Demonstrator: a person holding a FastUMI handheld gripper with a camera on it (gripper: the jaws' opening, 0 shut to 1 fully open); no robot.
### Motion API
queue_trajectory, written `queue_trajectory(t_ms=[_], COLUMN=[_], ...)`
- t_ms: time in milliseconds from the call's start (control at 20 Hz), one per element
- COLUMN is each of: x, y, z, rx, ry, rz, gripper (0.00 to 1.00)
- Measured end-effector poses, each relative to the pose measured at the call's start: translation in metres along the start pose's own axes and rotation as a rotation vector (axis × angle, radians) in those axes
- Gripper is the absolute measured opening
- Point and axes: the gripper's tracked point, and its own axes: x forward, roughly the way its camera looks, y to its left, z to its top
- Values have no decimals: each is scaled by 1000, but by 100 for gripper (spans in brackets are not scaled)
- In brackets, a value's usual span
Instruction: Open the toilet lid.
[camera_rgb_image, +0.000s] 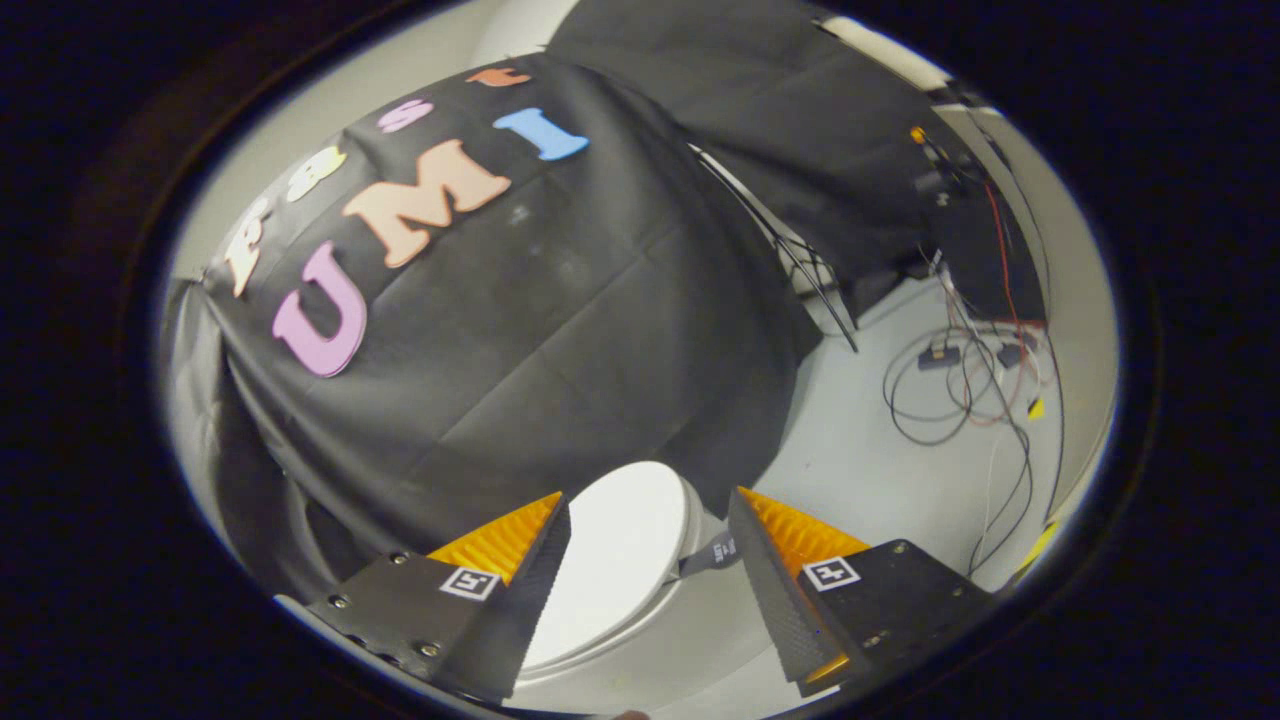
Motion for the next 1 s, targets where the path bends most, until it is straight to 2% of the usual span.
queue_trajectory(t_ms=[200, 300, 550, 600, 750, 900, 950, 1000], x=[25, 38, 69, 77, 94, 102, 86, 88], y=[-28, -39, -54, -55, -54, -48, -44, -43], z=[-33, -53, -74, -80, -88, -98, -93, -86], rx=[177, 221, 327, 344, 368, 344, 351, 361], ry=[18, 43, 97, 108, 143, 207, 213, 209], rz=[-48, -84, -90, -92, -82, -78, -61, -51], gripper=[94, 92, 88, 71, 71, 31, 31, 9])
